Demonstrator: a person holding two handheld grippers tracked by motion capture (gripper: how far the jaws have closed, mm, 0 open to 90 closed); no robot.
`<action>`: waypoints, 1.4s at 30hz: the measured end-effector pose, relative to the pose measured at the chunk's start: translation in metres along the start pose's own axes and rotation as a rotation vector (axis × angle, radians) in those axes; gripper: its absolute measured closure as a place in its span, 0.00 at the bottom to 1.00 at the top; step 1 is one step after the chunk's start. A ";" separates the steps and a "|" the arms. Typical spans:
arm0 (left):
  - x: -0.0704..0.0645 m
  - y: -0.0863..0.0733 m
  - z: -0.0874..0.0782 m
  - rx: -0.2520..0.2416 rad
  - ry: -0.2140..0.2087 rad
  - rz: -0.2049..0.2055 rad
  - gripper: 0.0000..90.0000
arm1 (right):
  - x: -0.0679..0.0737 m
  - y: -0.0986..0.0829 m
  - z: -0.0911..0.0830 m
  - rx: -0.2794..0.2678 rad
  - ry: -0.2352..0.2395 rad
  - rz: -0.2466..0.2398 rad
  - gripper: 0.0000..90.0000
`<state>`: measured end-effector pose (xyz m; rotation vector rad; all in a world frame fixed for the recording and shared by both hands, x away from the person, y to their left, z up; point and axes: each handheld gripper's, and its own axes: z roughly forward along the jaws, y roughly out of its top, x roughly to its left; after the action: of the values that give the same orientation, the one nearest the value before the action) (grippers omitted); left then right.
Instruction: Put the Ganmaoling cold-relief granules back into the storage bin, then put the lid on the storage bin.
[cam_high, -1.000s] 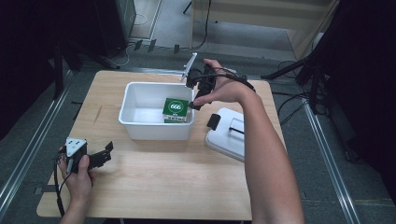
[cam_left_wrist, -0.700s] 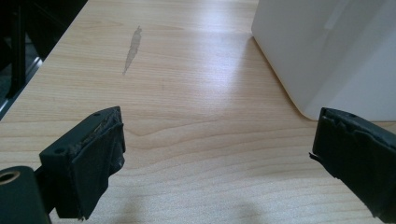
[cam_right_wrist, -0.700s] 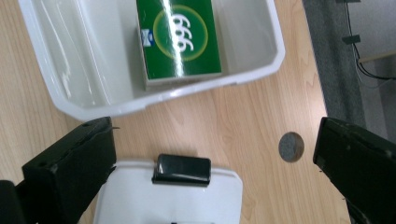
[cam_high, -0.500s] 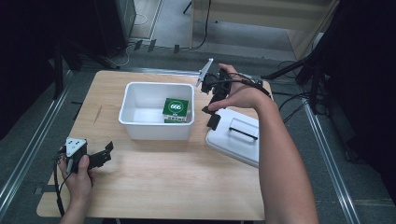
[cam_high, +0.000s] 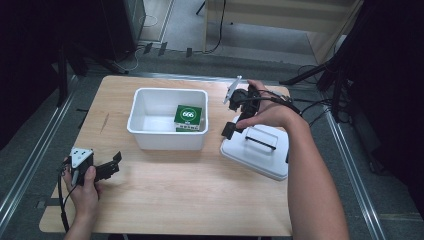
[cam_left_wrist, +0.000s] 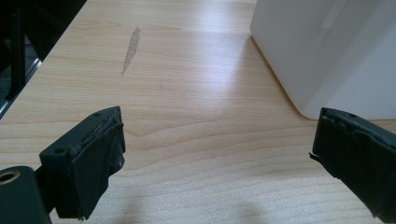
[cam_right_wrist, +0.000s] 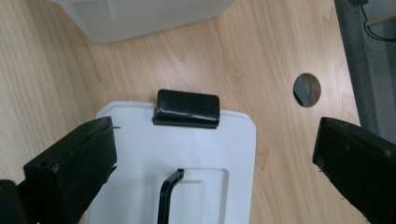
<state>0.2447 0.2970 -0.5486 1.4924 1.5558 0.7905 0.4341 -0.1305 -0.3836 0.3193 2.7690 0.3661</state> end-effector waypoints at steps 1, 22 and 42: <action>0.000 0.000 0.000 0.000 0.000 0.000 0.04 | 0.000 0.000 0.000 0.000 0.000 0.000 0.00; -0.001 0.000 0.000 0.000 0.002 0.012 0.04 | 0.012 -0.061 0.013 0.036 0.017 0.065 0.06; -0.002 0.000 0.002 0.005 0.007 0.018 0.04 | 0.020 -0.094 0.026 0.079 0.034 0.089 0.41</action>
<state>0.2460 0.2949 -0.5490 1.5102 1.5525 0.8041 0.4083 -0.2081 -0.4400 0.4609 2.8137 0.2865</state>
